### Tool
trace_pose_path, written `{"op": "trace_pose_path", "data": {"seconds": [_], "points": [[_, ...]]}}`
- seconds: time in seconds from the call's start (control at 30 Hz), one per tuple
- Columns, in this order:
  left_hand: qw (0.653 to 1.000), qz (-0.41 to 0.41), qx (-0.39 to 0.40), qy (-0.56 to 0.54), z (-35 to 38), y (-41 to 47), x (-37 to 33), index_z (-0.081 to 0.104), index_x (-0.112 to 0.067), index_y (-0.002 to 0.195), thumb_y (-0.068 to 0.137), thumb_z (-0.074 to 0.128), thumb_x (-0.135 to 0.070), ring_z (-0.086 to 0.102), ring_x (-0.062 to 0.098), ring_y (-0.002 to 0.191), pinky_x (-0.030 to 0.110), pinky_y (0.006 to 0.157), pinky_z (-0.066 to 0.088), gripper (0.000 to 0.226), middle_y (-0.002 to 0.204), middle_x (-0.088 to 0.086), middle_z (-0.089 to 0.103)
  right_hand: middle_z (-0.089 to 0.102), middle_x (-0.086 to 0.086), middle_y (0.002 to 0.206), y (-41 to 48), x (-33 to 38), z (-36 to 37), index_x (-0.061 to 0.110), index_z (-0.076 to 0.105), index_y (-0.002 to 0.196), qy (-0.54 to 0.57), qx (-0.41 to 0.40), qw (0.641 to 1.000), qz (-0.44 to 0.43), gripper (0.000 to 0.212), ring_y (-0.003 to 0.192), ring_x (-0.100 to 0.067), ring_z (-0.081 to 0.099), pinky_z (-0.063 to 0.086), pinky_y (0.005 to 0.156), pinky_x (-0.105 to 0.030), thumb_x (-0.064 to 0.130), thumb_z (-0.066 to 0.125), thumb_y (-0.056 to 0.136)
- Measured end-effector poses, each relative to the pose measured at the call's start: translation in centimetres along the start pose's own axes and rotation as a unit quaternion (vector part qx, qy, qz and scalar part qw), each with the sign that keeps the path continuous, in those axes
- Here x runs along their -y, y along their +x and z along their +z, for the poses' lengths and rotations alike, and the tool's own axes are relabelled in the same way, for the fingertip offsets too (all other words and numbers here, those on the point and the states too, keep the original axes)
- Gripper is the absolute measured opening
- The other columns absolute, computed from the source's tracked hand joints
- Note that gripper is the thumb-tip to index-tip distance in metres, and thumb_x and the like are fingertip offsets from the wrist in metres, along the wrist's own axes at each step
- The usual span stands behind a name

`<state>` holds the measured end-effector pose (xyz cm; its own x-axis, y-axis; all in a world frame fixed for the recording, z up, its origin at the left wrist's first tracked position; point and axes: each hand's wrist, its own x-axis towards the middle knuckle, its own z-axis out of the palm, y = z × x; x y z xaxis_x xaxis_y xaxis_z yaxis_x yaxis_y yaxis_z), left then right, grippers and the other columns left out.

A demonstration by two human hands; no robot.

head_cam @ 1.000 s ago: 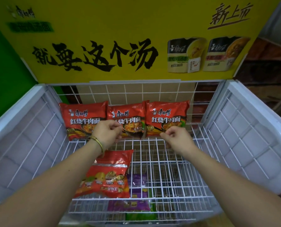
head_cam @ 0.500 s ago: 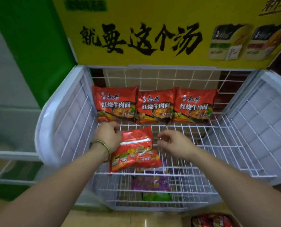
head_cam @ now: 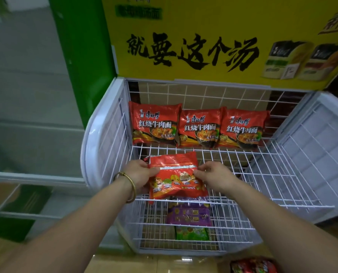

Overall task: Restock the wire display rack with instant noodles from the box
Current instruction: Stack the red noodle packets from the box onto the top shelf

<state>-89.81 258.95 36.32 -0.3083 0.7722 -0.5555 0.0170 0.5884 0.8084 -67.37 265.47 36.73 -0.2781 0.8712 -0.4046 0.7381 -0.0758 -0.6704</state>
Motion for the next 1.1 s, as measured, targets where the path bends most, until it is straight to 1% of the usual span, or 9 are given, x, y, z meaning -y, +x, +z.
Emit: {"op": "trace_pose_path", "data": {"seconds": [0.2,0.33,0.5,0.57,0.6,0.7,0.77,0.97,1.1], "points": [[0.999,0.006,0.002,-0.043,0.4,-0.5,-0.1,0.056,-0.011,0.104,0.086,0.075,-0.018,0.071,0.03,0.08,0.046,0.067,0.061,0.027,0.094,0.014,0.07,0.074,-0.012,0.091,-0.6,-0.4,-0.6,0.017,0.068,0.094,0.088,-0.003,0.996,0.011,0.012,0.073,-0.027,0.066,0.058,0.077,-0.051,0.029,0.065,0.095],[0.997,0.043,-0.004,-0.065,0.2,-0.3,-0.1,0.057,-0.019,0.112,0.082,0.079,-0.022,0.072,0.033,0.086,0.047,0.073,0.061,0.038,0.104,0.014,0.069,0.068,-0.009,0.107,-1.2,-0.9,-1.2,0.016,0.062,0.105,0.218,-0.02,0.976,-0.007,0.01,0.081,-0.027,0.072,0.061,0.069,-0.042,0.02,0.064,0.096],[0.994,0.105,-0.009,-0.023,0.5,-0.4,-0.4,0.073,-0.022,0.091,0.08,0.079,-0.026,0.07,0.03,0.094,0.042,0.075,0.06,0.013,0.123,0.011,0.064,0.062,0.011,0.12,-1.6,-1.6,-1.6,0.021,0.07,0.111,0.279,0.007,0.959,-0.048,0.021,0.095,-0.022,0.072,0.061,0.069,-0.037,0.009,0.061,0.096],[0.994,0.104,-0.006,-0.015,0.4,-0.3,-0.4,0.079,-0.021,0.082,0.078,0.081,-0.026,0.066,0.03,0.108,0.046,0.084,0.058,0.007,0.142,0.004,0.051,0.069,0.003,0.117,-1.6,-1.8,-1.9,0.015,0.074,0.106,0.299,0.026,0.953,-0.04,0.019,0.095,-0.021,0.072,0.06,0.07,-0.036,0.006,0.06,0.097],[0.995,0.09,0.008,-0.033,0.3,-0.3,-0.4,0.08,-0.017,0.085,0.079,0.08,-0.022,0.066,0.027,0.107,0.043,0.081,0.059,0.008,0.139,0.001,0.051,0.073,-0.007,0.111,-1.5,-1.9,-2.1,0.012,0.075,0.103,0.308,0.036,0.95,-0.032,0.019,0.09,-0.024,0.072,0.06,0.07,-0.038,0.005,0.059,0.097],[0.99,0.041,0.09,-0.103,0.2,-0.9,-0.9,0.07,0.005,0.094,0.087,0.07,-0.009,0.07,0.017,0.066,0.028,0.054,0.058,0.015,0.093,0.015,0.07,0.074,-0.021,0.103,-1.6,-1.9,-3.1,-0.001,0.072,0.103,0.348,0.049,0.936,-0.013,0.021,0.077,-0.028,0.072,0.061,0.06,-0.036,0.002,0.051,0.099],[0.983,0.032,0.113,-0.141,0.0,-1.0,-1.2,0.067,0.006,0.096,0.09,0.064,-0.007,0.071,0.018,0.065,0.026,0.052,0.057,0.014,0.083,0.017,0.071,0.073,-0.025,0.103,-1.6,-2.0,-3.6,-0.006,0.067,0.106,0.4,0.058,0.915,-0.006,0.026,0.072,-0.029,0.072,0.059,0.054,-0.031,-0.003,0.042,0.1],[0.961,0.039,0.066,-0.267,0.3,0.0,-1.2,0.063,0.008,0.103,0.09,0.04,0.01,0.07,0.029,0.084,0.03,0.063,0.062,0.027,0.099,0.023,0.07,0.072,-0.019,0.08,-0.9,-2.1,-4.0,-0.001,0.061,0.117,0.467,0.098,0.879,-0.013,0.049,0.067,-0.022,0.069,0.059,0.061,-0.028,-0.022,0.031,0.083],[0.981,0.098,0.097,-0.137,0.2,0.4,-0.5,0.063,-0.001,0.115,0.081,0.053,0.021,0.072,0.029,0.093,0.028,0.072,0.058,0.042,0.108,0.018,0.072,0.076,-0.007,0.103,-0.1,-2.3,-3.8,0.009,0.062,0.121,0.381,0.088,0.918,-0.059,0.049,0.093,-0.023,0.068,0.053,0.089,-0.037,-0.019,0.052,0.083]]}}
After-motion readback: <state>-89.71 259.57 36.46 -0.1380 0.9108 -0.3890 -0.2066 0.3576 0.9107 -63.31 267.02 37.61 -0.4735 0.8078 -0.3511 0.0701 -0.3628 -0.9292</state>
